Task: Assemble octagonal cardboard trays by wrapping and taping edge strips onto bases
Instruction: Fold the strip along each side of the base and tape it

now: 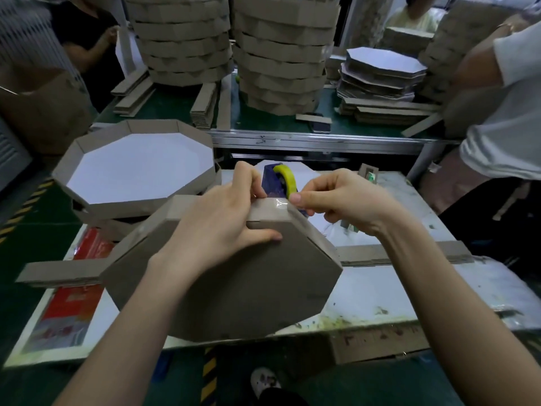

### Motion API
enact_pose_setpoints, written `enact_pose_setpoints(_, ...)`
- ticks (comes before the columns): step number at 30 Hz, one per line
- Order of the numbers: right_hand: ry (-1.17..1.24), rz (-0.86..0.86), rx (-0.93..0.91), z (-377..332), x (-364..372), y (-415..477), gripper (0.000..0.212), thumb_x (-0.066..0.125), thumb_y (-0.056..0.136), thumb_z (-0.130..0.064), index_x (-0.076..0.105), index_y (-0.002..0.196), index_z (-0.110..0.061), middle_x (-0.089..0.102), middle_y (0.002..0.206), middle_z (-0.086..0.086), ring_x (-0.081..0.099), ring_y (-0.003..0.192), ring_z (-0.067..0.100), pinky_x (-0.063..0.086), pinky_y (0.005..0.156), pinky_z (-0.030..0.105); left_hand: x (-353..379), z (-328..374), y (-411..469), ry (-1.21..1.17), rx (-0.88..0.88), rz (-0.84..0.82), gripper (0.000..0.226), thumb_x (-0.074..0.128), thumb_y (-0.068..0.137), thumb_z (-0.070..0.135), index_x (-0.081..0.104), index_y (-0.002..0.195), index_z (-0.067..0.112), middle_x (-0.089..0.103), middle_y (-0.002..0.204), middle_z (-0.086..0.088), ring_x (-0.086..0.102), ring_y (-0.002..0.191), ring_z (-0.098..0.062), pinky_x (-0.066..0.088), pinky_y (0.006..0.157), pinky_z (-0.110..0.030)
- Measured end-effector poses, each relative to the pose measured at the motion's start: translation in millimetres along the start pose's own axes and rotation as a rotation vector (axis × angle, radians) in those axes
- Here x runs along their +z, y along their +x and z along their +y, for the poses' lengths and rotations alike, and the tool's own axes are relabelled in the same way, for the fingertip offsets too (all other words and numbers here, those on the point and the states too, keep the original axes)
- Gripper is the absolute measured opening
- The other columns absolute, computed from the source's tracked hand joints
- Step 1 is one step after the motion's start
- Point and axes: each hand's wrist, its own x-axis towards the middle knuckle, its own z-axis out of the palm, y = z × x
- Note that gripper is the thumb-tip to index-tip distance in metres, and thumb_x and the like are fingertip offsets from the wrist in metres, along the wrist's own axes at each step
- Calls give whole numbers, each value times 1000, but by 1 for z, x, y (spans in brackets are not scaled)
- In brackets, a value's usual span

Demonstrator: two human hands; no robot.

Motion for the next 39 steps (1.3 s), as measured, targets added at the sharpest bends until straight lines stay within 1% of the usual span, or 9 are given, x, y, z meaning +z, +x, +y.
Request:
enact_pose_setpoints(4, -45, 16, -8, 3, 4, 2, 28, 80, 78, -39, 72, 57, -25, 60, 58, -7, 44, 47, -2, 35, 43, 11, 3, -3, -4, 31, 66, 28, 65, 59, 66, 68, 21, 106, 35, 47, 100, 17, 59, 90, -16, 48, 68, -33)
enact_pose_setpoints(8, -77, 3, -10, 6, 9, 5, 26, 80, 76, -44, 74, 61, -23, 62, 62, -5, 44, 51, -1, 37, 44, 13, 2, -3, -5, 90, 118, 41, 55, 58, 71, 66, 27, 106, 37, 55, 98, 9, 56, 85, -16, 43, 63, -31)
enact_pose_setpoints(13, -113, 10, -4, 8, 11, 7, 31, 81, 76, -43, 74, 65, -15, 61, 63, 0, 43, 51, 1, 35, 44, 12, 1, -4, -5, 172, 140, 11, 40, 54, 78, 64, 47, 108, 39, 61, 107, 10, 54, 94, -14, 44, 72, -29)
enact_pose_setpoints(18, -214, -7, -17, 8, 5, 6, 39, 79, 80, -46, 68, 50, -23, 53, 46, -11, 43, 41, -2, 30, 39, 8, 1, -2, -4, 127, 149, -4, 34, 52, 79, 63, 57, 95, 33, 62, 109, 10, 54, 96, -14, 47, 74, -33)
enact_pose_setpoints(24, -405, 7, 108, 18, 2, 12, 70, 64, 63, -78, 48, 61, -10, 39, 53, 0, 33, 40, 6, 26, 41, 14, 2, -2, 1, 81, 65, 15, 45, 60, 70, 64, 54, 87, 23, 63, 94, 6, 54, 87, -16, 49, 70, -39)
enact_pose_setpoints(28, -300, -2, 3, 30, 7, 19, 63, 62, 64, -77, 43, 64, -17, 34, 54, -10, 32, 47, 5, 28, 47, 14, 0, -2, 4, 115, 39, -29, 50, 54, 67, 74, 48, 92, 30, 61, 100, 10, 55, 91, -15, 50, 74, -38)
enact_pose_setpoints(32, -115, -53, -25, 53, 16, 25, 58, 59, 72, -76, 55, 79, -19, 51, 72, -6, 47, 68, 9, 36, 68, 29, 3, 4, 10, 309, 50, -110, 83, 42, 63, 85, 44, 134, 43, 63, 123, 9, 58, 107, -20, 48, 85, -36)
enact_pose_setpoints(37, 92, -236, -46, 65, -4, 25, 34, 62, 83, -58, 66, 79, -24, 61, 77, -2, 56, 74, 16, 44, 71, 32, 3, 23, 16, 298, 82, -94, 87, 29, 58, 88, 54, 131, 48, 71, 112, 9, 64, 99, -24, 53, 76, -39)
enact_pose_setpoints(39, 157, -327, -53, 63, -23, 27, 28, 60, 86, -55, 73, 82, -31, 66, 81, -1, 62, 76, 11, 51, 68, 26, 6, 32, 20, 288, 68, -100, 90, 27, 56, 90, 50, 133, 51, 71, 109, 7, 64, 96, -23, 52, 75, -38)
